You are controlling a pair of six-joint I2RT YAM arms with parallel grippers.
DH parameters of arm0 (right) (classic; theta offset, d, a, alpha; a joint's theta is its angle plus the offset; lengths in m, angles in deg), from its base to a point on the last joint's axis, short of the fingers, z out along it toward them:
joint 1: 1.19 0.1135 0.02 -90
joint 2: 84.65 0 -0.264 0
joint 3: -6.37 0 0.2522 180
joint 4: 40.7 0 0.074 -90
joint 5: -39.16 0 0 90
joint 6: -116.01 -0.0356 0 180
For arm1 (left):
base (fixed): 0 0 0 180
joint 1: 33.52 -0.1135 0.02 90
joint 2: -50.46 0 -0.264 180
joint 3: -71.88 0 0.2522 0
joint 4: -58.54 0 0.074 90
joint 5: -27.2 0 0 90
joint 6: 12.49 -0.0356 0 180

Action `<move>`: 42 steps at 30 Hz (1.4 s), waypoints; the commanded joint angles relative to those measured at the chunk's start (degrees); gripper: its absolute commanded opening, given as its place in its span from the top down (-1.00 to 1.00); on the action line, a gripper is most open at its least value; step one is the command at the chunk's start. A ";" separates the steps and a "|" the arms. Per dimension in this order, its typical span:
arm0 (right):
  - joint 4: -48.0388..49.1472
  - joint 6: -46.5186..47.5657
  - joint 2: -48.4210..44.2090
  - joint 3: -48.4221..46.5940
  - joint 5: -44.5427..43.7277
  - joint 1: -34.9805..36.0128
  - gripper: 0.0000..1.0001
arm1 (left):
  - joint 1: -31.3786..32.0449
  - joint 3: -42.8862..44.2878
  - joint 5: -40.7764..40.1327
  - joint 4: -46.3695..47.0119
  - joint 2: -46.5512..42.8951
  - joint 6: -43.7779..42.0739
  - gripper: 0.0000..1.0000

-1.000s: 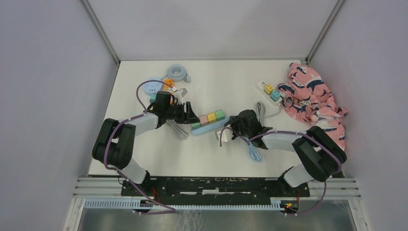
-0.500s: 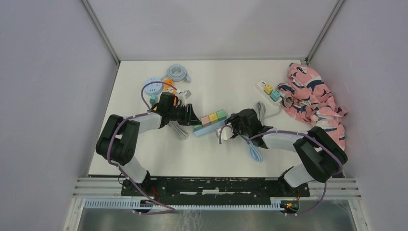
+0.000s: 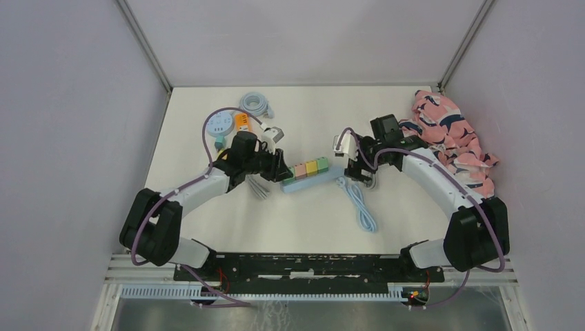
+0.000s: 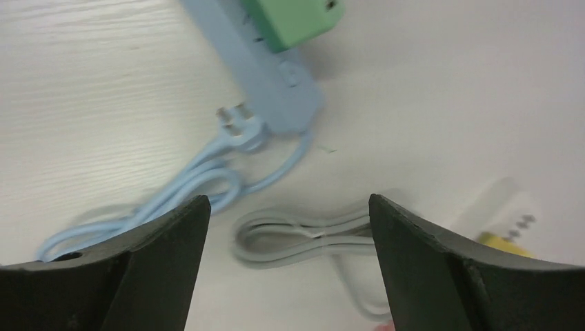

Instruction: Pull the plug off the socket

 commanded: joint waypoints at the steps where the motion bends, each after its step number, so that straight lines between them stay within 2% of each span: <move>1: -18.43 -8.70 0.17 1.35 7.26 -0.41 -0.81 | 1.78 1.03 -5.15 0.17 -3.88 -7.14 0.94; 7: -15.36 -15.95 1.22 7.44 1.50 -0.42 -0.77 | 4.08 -1.64 -8.45 3.15 -7.06 -9.77 0.94; 14: -13.11 -22.40 9.64 6.11 -1.89 0.50 -0.63 | 7.22 -8.03 -10.77 10.70 -11.45 -11.42 0.94; 16: -13.15 -23.44 11.97 5.59 -3.14 0.47 -0.47 | 8.08 -9.22 -11.72 11.52 -12.56 -12.09 0.94; 19: -14.34 -23.62 13.71 4.31 -5.22 0.47 0.15 | 9.00 -10.88 -12.47 13.20 -14.14 -12.91 0.94; 20: -14.92 -23.34 13.80 3.77 -6.03 0.36 0.27 | 9.29 -11.27 -12.31 13.60 -14.56 -13.32 0.94; 24: -15.91 -20.29 10.08 3.41 -9.42 -1.06 0.49 | 9.97 -11.70 -11.13 13.89 -15.00 -14.77 0.94; 28: -17.40 -9.90 6.24 4.62 -17.06 -2.55 0.65 | 10.30 -11.28 -8.65 13.97 -14.05 -15.61 0.94; 33: -16.16 2.00 5.12 5.78 -26.30 -5.60 0.58 | 10.77 -10.99 -5.82 14.05 -12.83 -16.33 0.94; 36: -15.15 3.44 7.16 3.77 -28.10 -8.16 0.01 | 11.92 -11.16 -5.58 13.97 -12.36 -17.17 0.94; 38: -18.02 3.23 8.40 0.51 -25.51 -9.69 -0.30 | 13.01 -11.54 -5.52 13.89 -12.05 -18.26 0.94; 42: -26.08 5.27 5.96 -4.59 -13.69 -10.60 -0.54 | 14.54 -12.43 -5.94 14.10 -11.27 -20.33 0.94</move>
